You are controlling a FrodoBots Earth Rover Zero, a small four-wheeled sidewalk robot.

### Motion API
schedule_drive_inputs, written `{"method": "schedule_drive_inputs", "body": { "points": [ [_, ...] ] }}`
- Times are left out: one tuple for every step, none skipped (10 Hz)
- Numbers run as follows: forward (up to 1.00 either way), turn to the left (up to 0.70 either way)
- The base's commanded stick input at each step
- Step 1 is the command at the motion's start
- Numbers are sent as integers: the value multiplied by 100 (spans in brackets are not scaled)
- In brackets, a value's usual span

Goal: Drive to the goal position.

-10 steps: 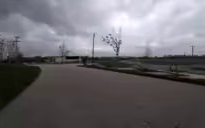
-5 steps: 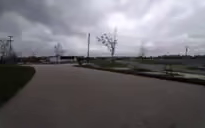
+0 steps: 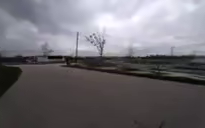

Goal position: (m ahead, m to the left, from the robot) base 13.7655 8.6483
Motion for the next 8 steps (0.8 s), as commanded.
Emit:
{"method": "schedule_drive_inputs", "body": {
  "points": [
    [0, -45],
    [0, -45],
    [0, -45],
    [0, -45],
    [0, -45],
    [0, -45],
    [0, -45],
    [0, -45]
  ]
}}
